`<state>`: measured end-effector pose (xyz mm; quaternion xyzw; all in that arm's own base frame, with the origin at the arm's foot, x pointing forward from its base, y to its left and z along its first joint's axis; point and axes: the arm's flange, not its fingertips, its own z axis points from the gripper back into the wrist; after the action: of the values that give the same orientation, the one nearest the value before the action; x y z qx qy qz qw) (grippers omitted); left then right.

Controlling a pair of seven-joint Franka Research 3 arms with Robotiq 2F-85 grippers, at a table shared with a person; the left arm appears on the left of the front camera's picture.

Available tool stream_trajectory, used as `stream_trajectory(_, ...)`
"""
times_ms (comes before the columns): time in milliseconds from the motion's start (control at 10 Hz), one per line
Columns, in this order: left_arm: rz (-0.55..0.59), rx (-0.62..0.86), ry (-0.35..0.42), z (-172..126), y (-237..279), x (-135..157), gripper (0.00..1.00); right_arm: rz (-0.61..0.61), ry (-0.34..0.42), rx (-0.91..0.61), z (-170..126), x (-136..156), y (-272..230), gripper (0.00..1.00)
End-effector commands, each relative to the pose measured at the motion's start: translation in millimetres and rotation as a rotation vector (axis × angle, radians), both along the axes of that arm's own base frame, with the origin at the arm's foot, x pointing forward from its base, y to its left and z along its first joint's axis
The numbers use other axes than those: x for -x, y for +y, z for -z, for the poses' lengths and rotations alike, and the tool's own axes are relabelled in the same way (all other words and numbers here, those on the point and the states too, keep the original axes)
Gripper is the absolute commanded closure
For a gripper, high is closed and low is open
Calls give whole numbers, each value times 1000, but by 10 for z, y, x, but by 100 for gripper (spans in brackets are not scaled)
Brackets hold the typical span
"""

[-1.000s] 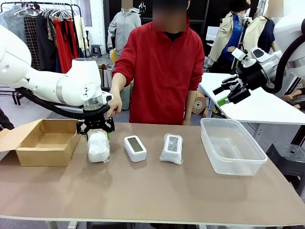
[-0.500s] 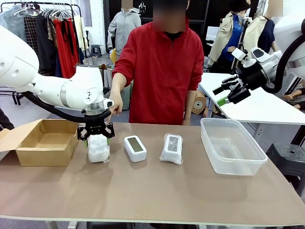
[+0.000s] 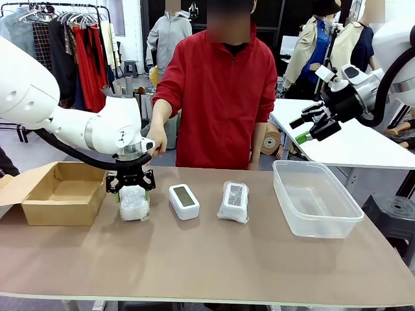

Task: Separate and place wrapped and unwrapped clocks.
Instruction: Pick up the Digital clock indicated by the person.

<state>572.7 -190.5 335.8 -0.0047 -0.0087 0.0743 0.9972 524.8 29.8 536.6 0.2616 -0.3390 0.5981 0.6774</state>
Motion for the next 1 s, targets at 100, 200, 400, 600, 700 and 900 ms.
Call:
stream_trajectory(100,-13,-36,-24,62,-35,-59,0,-6,1,-6,-24,11,-4,0)
stream_trajectory(200,-2,-28,-26,109,-57,-81,0,-6,1,-6,-24,11,-4,0)
stream_trajectory(400,52,-51,-26,211,-88,-85,11,-6,1,-6,-24,11,-4,0)
stream_trajectory(600,42,-45,-45,192,-62,-67,50,-6,1,-6,-24,11,-4,0)
stream_trajectory(700,39,-36,-58,120,-28,-53,70,-6,1,-6,-24,11,-4,0)
stream_trajectory(900,32,-7,-91,-176,50,23,89,-6,1,-6,-24,11,-4,0)
